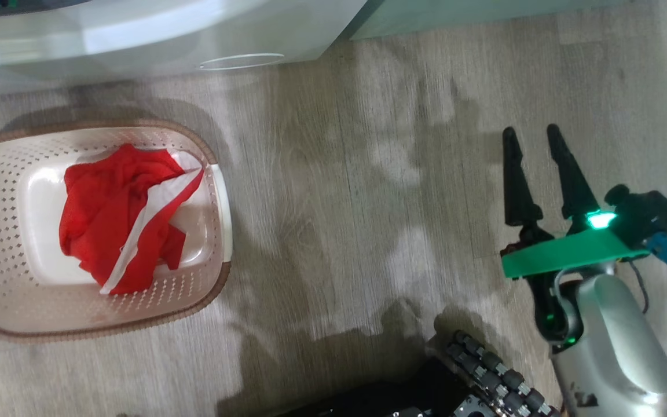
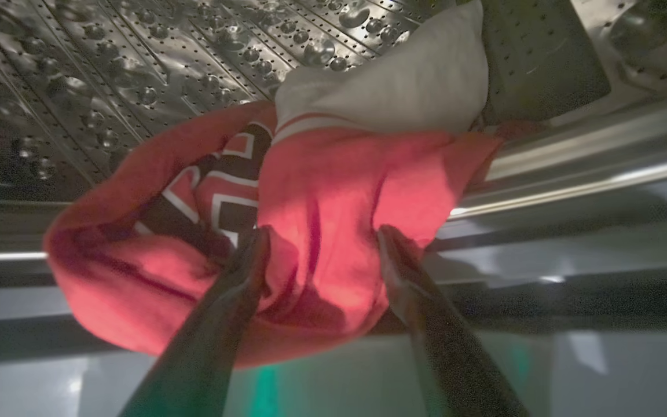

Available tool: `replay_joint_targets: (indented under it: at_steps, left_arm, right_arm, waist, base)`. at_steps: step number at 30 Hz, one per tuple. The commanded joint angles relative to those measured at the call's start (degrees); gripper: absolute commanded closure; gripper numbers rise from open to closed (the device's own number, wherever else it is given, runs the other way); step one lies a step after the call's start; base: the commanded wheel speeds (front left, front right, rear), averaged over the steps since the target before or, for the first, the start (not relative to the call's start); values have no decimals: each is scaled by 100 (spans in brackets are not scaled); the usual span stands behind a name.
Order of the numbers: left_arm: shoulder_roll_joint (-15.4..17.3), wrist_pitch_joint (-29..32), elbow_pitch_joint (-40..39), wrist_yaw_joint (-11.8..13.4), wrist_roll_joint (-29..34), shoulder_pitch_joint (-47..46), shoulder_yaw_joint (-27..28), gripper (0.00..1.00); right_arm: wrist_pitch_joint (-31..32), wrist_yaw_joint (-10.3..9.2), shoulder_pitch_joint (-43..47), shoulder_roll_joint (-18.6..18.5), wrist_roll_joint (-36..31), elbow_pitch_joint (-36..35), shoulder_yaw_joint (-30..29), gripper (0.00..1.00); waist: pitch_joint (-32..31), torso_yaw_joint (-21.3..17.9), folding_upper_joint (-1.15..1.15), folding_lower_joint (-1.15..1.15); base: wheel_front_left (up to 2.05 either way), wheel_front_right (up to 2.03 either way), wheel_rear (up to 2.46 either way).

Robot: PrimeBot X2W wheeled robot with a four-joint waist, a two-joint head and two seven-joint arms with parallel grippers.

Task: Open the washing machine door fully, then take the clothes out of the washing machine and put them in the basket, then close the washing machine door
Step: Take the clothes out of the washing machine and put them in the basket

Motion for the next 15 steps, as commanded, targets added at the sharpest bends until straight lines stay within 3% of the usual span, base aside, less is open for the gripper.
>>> replay_joint_targets:
  at_steps: [1,2,3,13,15]
  left_arm:
    - [572,-35,41,14,-60,-64,106,30]
    - [564,-57,48,1,-75,-56,101,54]
    - [559,-100,52,-6,-86,-52,93,100]
    - [438,-818,65,0,-264,94,93,100]
    - [549,-955,68,-142,-322,66,112,100]
  right_arm:
    - [-36,-4,74,-13,42,-151,55,0]
    - [-36,-4,68,-13,44,-151,50,0]
    - [-36,-4,63,-13,45,-150,45,0]
    - [-36,-4,60,-13,11,-76,35,0]
    - [-36,-4,79,-13,-9,-52,29,0]
  waist:
    - [40,10,-1,0]
    - [48,14,-1,0]
    - [53,19,-1,0]
    - [-164,90,-1,0]
    - [-261,109,-1,0]
  base:
    - [0,0,0]
    - [0,0,0]
    - [0,0,0]
    - [0,0,0]
    - [0,0,0]
